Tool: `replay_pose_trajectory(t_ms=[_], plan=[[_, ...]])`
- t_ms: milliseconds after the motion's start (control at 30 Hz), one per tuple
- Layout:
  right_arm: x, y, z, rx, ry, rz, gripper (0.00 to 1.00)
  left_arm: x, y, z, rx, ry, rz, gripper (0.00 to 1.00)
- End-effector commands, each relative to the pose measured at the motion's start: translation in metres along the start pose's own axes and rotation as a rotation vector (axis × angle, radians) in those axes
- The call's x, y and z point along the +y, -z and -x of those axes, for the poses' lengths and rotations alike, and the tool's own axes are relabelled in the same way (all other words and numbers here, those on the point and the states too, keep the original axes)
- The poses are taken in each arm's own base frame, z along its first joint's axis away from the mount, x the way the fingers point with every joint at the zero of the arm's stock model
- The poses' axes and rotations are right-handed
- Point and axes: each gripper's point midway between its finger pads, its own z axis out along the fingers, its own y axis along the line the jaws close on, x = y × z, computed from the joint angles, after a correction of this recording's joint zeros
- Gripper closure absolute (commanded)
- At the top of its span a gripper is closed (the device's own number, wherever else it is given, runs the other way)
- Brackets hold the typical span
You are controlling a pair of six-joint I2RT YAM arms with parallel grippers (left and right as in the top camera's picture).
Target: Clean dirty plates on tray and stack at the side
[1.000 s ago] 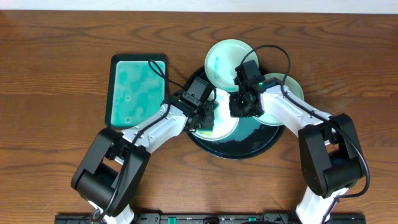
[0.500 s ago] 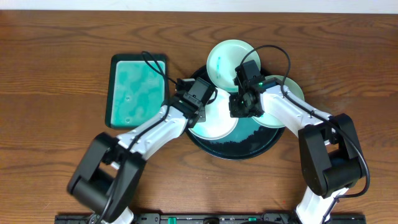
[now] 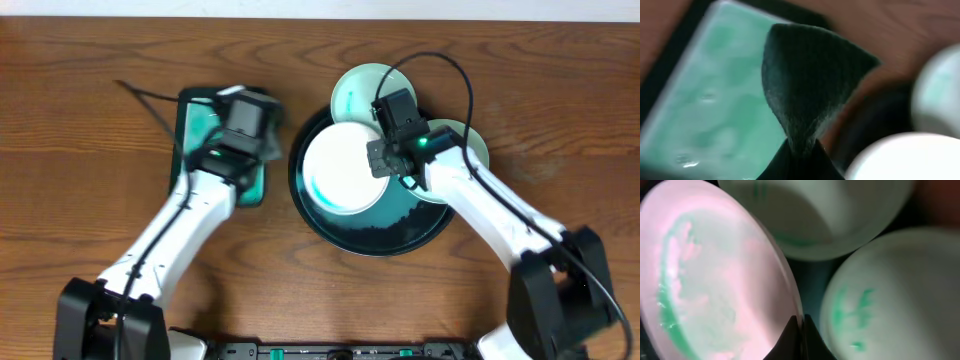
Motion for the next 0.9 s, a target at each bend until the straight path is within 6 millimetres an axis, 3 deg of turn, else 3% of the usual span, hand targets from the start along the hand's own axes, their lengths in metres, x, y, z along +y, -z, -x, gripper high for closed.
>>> replay_pose_trajectory(t_ms=[0,133,367,600,867], plan=[[-0.022,0.038,0.030,-0.147,0.152,-0.240,0.99,0.043,-0.004,0.018,-0.012,0.083,0.095,0.93],[-0.017,0.063,0.045,-0.216,0.380,-0.371,0.99,0.066,-0.007,0.023,-0.008,0.126,0.139,0.93],[-0.002,0.095,0.060,-0.226,0.807,-0.627,0.99,0.085,-0.010,0.025,-0.005,0.161,0.176,0.93],[0.015,0.137,0.078,-0.285,0.917,-0.873,0.99,0.109,-0.011,0.033,-0.013,0.212,0.214,0.93],[0.036,0.162,0.084,-0.329,0.971,-0.965,0.99,0.118,-0.011,0.032,-0.002,0.225,0.233,0.93]])
